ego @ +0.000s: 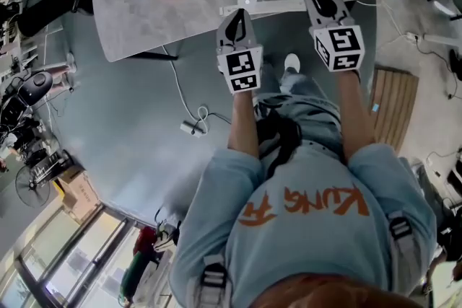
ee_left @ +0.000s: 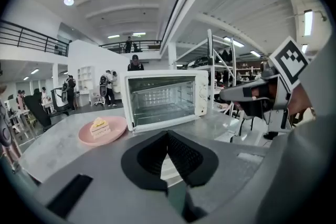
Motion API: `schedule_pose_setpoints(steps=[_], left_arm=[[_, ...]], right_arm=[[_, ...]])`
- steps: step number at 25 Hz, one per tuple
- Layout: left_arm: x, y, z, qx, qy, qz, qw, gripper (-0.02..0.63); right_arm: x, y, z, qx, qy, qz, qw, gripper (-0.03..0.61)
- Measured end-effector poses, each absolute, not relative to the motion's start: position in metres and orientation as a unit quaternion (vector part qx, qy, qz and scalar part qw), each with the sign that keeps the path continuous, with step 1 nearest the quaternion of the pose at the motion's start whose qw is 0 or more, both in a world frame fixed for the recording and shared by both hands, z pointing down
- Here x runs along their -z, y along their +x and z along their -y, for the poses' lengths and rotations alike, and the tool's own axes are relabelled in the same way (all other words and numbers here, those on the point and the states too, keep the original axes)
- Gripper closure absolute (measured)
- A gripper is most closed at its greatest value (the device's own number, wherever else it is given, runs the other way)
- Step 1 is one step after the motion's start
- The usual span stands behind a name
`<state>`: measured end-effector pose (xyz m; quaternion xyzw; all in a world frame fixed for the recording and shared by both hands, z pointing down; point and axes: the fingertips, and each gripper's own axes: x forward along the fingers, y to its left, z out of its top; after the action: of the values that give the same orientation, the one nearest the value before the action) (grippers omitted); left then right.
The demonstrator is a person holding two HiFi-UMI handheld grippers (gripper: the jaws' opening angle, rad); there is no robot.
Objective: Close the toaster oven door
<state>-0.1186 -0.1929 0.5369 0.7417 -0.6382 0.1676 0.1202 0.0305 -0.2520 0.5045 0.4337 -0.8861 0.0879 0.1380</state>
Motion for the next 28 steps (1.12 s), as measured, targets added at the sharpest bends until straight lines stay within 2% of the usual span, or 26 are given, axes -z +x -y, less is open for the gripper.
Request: schedule_pose_setpoints(steps=[13,22,28], left_arm=[[-0.621,-0.11,0.187,-0.32,0.757,0.56,0.102,0.612],[-0.654,-0.111,0.192,-0.408,0.751,0.516,0.058,0.612],[-0.668,-0.117,0.192,-0.436,0.743,0.505,0.06,0.612]], right_arm=[[-0.574,0.027,0.232,-0.012,0.37,0.885,0.282,0.58],[-0.631,0.026,0.212,0.069,0.319,0.853,0.408,0.578],[-0.662,0.026,0.205,0.092,0.293,0.831,0.465,0.541]])
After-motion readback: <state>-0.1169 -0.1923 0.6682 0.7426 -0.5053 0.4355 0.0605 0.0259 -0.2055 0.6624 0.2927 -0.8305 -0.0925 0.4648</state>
